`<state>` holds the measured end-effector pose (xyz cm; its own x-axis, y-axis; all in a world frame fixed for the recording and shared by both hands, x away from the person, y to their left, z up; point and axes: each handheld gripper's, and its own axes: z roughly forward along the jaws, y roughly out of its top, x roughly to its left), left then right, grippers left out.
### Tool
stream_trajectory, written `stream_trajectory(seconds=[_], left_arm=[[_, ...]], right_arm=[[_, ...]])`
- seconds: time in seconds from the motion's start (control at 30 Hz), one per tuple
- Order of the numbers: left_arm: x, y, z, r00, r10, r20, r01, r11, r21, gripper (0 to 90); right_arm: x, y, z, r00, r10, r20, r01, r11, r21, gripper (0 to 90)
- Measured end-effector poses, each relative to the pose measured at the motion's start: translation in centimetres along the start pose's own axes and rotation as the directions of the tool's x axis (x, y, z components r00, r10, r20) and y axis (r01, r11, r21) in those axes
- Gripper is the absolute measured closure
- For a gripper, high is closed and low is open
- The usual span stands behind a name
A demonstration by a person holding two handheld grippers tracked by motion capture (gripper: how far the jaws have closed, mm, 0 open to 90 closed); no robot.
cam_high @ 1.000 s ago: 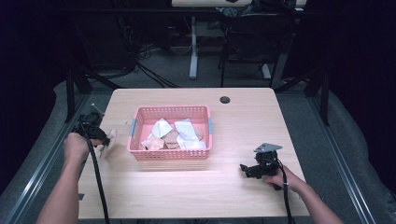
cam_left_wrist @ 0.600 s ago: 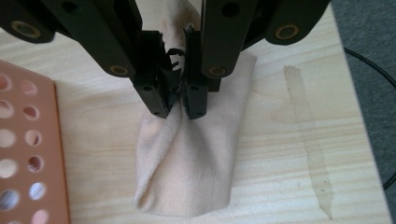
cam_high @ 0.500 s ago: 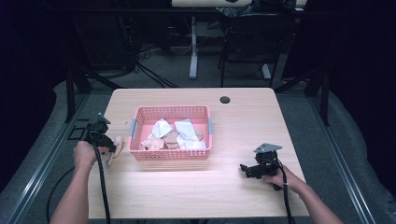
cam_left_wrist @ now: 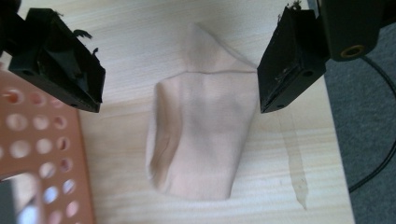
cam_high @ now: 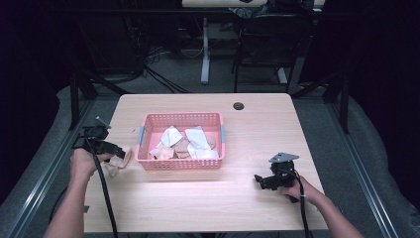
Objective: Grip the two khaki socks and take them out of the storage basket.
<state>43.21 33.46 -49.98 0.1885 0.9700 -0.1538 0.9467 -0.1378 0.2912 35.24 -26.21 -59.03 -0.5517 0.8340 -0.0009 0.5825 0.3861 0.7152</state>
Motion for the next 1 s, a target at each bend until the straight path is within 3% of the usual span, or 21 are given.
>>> stream_trajectory(seconds=[0.17,0.33,0.57,1.0], left_arm=[[-0.3,0.1,-2.4,0.9998,0.016,0.012,-0.015,0.9989,-0.045,11.2],[-0.7,0.3,-4.5,0.9997,0.023,-0.009,-0.024,0.9977,-0.064,3.2],[-2.2,0.8,-7.0,0.9982,0.059,-0.009,-0.059,0.9944,-0.088,0.4],[-5.7,2.7,-8.8,0.9908,0.135,-0.004,-0.135,0.9843,-0.113,0.2]], right_arm=[[0.0,0.0,0.0,1.0,0.001,-0.001,-0.001,1.0,0.003,0.0],[0.0,0.0,0.0,1.0,-0.001,0.0,0.001,1.0,0.0,0.0],[0.0,0.0,0.0,1.0,0.002,0.0,-0.002,1.0,0.003,0.0],[0.0,0.0,0.0,1.0,0.001,-0.001,-0.001,1.0,0.002,0.0]])
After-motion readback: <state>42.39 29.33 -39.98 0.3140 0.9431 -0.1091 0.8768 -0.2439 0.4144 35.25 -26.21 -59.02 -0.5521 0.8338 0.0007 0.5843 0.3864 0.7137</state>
